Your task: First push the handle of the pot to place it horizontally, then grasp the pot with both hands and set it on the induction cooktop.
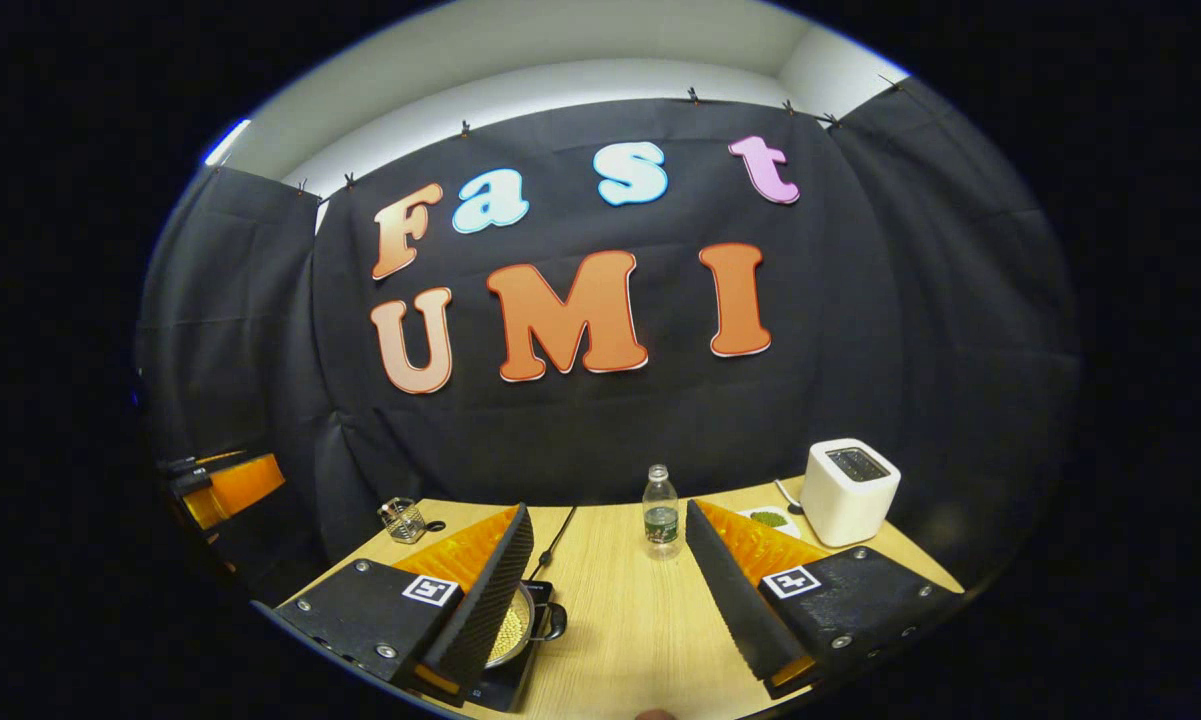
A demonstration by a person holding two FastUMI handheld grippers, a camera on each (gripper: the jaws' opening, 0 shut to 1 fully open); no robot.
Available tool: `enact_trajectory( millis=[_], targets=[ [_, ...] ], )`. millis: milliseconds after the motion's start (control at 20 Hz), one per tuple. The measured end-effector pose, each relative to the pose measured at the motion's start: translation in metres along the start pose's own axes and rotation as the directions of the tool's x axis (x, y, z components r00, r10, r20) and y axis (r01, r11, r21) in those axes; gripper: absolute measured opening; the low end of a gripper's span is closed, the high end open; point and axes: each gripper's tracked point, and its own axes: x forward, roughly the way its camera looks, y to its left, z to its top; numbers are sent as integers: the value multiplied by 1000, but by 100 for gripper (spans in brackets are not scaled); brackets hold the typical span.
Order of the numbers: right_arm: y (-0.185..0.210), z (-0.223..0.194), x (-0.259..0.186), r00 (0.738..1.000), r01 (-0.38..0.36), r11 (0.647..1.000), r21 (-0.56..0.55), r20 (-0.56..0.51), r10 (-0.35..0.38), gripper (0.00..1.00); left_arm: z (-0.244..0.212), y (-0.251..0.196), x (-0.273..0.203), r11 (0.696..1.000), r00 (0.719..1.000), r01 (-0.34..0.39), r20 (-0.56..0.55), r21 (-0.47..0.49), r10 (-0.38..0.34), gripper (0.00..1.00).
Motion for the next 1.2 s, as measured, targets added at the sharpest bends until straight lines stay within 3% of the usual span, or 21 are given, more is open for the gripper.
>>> enact_trajectory(
  millis=[50, 150, 200, 300, 500, 900, 1200],
  targets=[
    [-5, 10, -7, 1000, 4, 1000, -13, 17, -4, 100, 13, -5, -5, 1000, 1000, 0, 26, -5, 0, 97],
    [-10, 25, -19, 999, 7, 1000, -22, 46, -6, 100, 32, -16, -13, 999, 998, 21, 57, -35, -19, 96],
    [-12, 31, -25, 999, 3, 1000, -19, 54, -1, 95, 40, -22, -18, 997, 997, 40, 64, -60, -36, 96],
    [-18, 41, -34, 998, -4, 1000, -15, 69, 5, 95, 51, -28, -23, 992, 996, 64, 67, -110, -56, 98],
    [-28, 55, -52, 996, -13, 1000, -9, 90, 14, 95, 71, -7, -25, 998, 994, -20, 109, -61, 27, 97],
    [-46, 71, -66, 990, -2, 1000, 15, 138, 0, 95, 68, -36, -33, 996, 994, 49, 104, -76, -41, 97],
    [-55, 57, -61, 992, -15, 1000, 24, 126, 12, 95, 60, -38, -30, 996, 996, 45, 81, -78, -39, 97]
  ],
)
